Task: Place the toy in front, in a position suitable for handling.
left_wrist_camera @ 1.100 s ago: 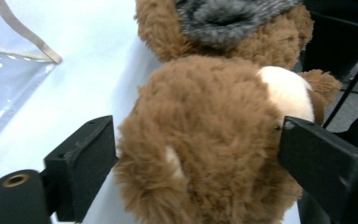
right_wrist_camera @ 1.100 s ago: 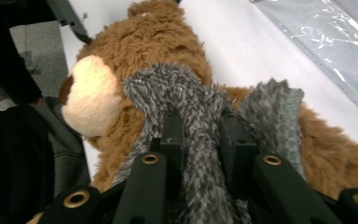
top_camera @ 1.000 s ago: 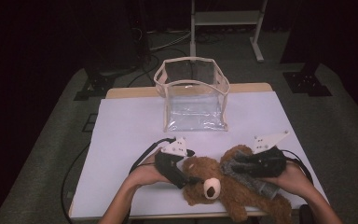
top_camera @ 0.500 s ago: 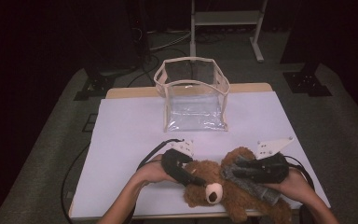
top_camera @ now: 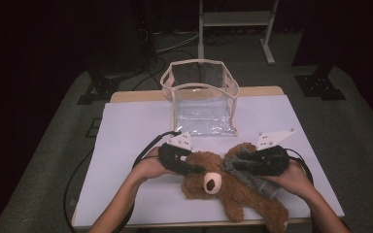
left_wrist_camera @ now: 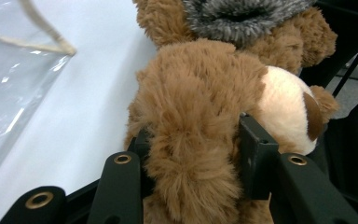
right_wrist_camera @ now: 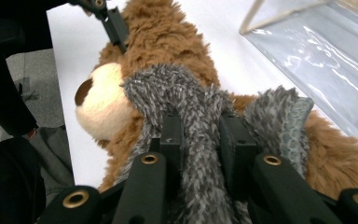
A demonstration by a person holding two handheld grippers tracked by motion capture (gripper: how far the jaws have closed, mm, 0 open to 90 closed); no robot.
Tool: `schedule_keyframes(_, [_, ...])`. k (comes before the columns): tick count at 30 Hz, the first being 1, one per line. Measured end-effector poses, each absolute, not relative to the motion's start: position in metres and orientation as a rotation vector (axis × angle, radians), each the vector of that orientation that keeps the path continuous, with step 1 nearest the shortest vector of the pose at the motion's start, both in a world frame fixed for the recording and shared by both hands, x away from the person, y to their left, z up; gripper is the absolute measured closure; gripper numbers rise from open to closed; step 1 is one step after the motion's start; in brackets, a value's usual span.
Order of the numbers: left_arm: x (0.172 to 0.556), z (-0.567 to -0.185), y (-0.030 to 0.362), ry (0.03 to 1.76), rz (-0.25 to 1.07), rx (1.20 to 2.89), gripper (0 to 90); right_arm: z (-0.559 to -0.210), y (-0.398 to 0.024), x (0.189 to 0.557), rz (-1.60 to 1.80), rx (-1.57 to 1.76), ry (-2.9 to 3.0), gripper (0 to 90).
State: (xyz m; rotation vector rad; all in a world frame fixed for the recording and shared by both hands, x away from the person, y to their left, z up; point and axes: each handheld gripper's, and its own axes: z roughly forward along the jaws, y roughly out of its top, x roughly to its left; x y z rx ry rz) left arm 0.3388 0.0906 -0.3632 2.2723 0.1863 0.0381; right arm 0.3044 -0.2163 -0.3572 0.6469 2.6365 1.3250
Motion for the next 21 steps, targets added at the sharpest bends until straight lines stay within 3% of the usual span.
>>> schedule_keyframes(5, [0.330, -0.368, 0.108, 0.204, 0.041, 2.293, 52.4, -0.361, -0.194, 0.305, 1.323, 0.584, 2.678, 73.0])
schedule_keyframes(9, [0.321, -0.368, 0.110, 0.223, 0.003, 2.236, 22.7, -0.367, -0.178, 0.295, 1.271, 0.525, 2.717, 73.1])
schedule_keyframes(11, [0.320, -0.371, 0.103, 0.229, -0.003, 2.255, 17.7, -0.367, -0.175, 0.291, 1.247, 0.506, 2.718, 73.1])
schedule_keyframes(13, [0.321, -0.377, 0.095, 0.214, -0.001, 2.280, 19.0, -0.367, -0.175, 0.288, 1.252, 0.501, 2.727, 73.1])
schedule_keyframes(17, [0.317, -0.379, 0.095, 0.196, 0.003, 2.271, 32.8, -0.359, -0.185, 0.286, 1.256, 0.512, 2.698, 73.0])
schedule_keyframes(21, [0.313, -0.381, 0.100, 0.175, 0.020, 2.260, 35.6, -0.347, -0.209, 0.290, 1.264, 0.563, 2.630, 73.0])
